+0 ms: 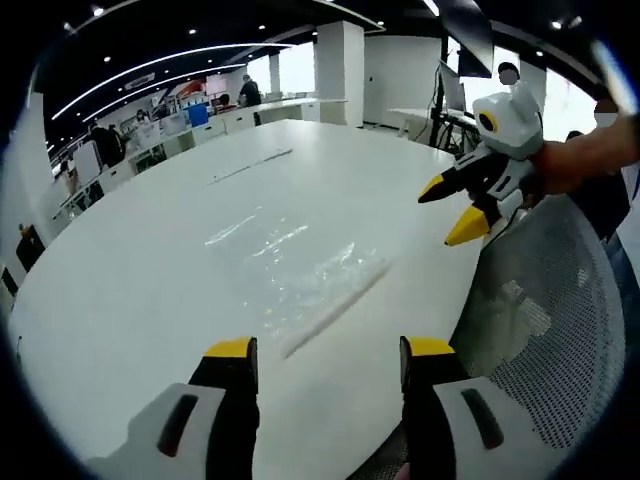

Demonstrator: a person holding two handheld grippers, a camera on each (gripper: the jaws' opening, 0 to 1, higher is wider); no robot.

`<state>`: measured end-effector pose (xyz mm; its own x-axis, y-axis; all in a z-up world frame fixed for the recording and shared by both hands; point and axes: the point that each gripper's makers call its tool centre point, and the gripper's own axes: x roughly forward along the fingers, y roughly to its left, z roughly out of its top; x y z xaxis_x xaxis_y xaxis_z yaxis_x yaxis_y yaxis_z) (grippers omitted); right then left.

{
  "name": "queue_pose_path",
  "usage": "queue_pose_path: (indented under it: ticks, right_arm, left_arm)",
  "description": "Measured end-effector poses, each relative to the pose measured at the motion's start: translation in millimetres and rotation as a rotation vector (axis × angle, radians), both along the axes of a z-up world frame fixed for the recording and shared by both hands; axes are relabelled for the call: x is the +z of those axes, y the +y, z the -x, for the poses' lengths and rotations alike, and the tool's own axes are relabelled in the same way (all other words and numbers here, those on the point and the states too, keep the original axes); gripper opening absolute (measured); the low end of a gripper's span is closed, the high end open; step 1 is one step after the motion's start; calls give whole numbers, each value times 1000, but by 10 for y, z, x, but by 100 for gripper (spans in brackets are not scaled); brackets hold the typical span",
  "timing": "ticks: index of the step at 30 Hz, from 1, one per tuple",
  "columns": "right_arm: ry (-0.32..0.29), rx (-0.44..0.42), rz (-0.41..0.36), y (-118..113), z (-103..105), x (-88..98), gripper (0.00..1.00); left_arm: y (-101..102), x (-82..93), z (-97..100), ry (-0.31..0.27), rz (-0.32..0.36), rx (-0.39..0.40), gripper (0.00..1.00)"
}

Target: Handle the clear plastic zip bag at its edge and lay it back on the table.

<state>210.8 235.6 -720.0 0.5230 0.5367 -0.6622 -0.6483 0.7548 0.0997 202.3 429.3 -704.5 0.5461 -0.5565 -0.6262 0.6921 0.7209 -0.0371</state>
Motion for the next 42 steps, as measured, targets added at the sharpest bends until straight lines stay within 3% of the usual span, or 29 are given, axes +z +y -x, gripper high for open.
queue_pose_path:
  ticks: [10,19,29,42]
  right_arm:
    - [4,-29,-14,-146,167,25,66]
    - [-2,-59,-36,-257,202,125,73]
    - [-26,-104,-74,-298,257,327,77]
    - [-59,-139,-108,-359,270,448,82]
  left_arm:
    - [147,2,170,31,42,44,63]
    - [197,39,200,26,81,82,65]
    - [172,92,272,27,116,99,68]
    - [76,147,313,37,182,107,72]
